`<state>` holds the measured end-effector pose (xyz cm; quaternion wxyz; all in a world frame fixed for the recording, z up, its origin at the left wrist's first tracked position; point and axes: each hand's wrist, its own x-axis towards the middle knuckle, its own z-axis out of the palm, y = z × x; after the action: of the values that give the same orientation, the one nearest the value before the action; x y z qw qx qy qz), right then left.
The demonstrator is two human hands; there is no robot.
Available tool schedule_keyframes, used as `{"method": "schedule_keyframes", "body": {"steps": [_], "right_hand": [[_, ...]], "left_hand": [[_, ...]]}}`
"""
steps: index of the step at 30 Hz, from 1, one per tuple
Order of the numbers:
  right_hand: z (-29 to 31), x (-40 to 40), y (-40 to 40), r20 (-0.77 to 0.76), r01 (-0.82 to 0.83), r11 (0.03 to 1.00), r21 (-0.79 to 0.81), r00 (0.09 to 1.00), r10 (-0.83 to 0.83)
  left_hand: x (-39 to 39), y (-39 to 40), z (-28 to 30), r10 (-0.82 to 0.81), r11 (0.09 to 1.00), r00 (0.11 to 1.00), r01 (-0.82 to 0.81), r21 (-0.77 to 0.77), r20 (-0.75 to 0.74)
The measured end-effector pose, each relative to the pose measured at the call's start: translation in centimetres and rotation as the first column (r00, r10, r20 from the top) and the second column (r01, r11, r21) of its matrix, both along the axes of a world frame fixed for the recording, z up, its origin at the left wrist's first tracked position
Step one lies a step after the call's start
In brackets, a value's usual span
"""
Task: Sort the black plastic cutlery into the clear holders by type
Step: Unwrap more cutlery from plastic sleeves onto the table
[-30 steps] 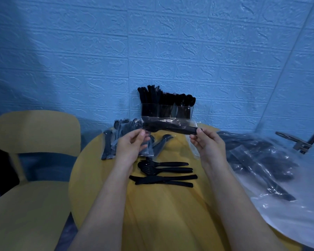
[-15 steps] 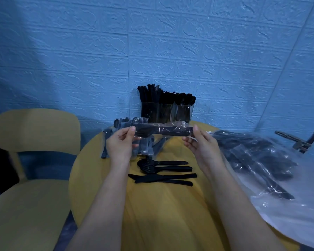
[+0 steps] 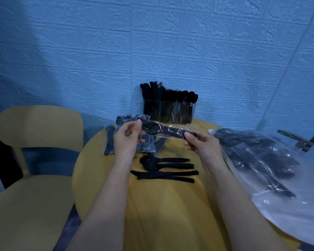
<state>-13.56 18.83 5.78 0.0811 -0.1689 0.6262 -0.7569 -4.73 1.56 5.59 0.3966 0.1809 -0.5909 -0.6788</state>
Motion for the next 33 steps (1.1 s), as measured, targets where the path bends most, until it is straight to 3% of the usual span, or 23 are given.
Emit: {"method": "schedule_keyframes", "body": {"steps": [3, 7, 11, 16, 20, 22, 26, 30, 33], "right_hand": [[0.2, 0.0, 0.2, 0.025, -0.008, 1.0, -0.013, 1.0, 0.008], [0.6, 0.3, 0.2, 0.044, -0.073, 0.996, -0.042, 0.996, 0.075], [0.6, 0.4, 0.3, 0.085, -0.05, 0.997, -0.054, 0.995, 0.054], [0.5, -0.1, 1.0, 0.142, 0.11, 0.99, -0.093, 0.985, -0.096], [0.8, -0.2, 1.3, 0.173, 0.249, 0.96, -0.126, 0.959, -0.226], [1.0, -0.4, 1.7, 0.186, 0.236, 0.966, -0.101, 0.959, -0.215], [1.5, -0.2, 2.0, 0.143, -0.039, 0.99, 0.136, 0.99, 0.02], [1.3, -0.1, 1.8, 0.142, -0.17, 0.9, 0.402, 0.982, 0.122], [1.0, 0.0, 1.8, 0.083, -0.151, 0.772, 0.617, 0.988, 0.127]], "left_hand": [[0.1, -0.2, 0.1, 0.003, 1.0, 1.0, -0.003, 0.014, 0.002], [0.1, -0.5, 0.0, 0.056, 0.984, 0.997, -0.045, 0.175, -0.056], [0.2, -1.1, -0.2, 0.18, 0.964, 0.979, -0.155, 0.216, -0.099], [0.5, -2.3, -0.4, 0.313, 0.889, 0.933, -0.222, 0.4, -0.178], [0.9, -3.3, -0.7, 0.523, 0.753, 0.823, -0.323, 0.574, -0.223], [0.9, -3.6, -0.7, 0.569, 0.713, 0.787, -0.327, 0.62, -0.239], [0.7, -3.1, -0.5, 0.439, 0.807, 0.835, -0.204, 0.554, -0.332], [0.3, -1.6, 0.0, 0.194, 0.931, 0.935, -0.08, 0.356, -0.296], [0.2, 0.0, 0.5, 0.063, 0.983, 0.98, -0.029, 0.18, -0.188]]}}
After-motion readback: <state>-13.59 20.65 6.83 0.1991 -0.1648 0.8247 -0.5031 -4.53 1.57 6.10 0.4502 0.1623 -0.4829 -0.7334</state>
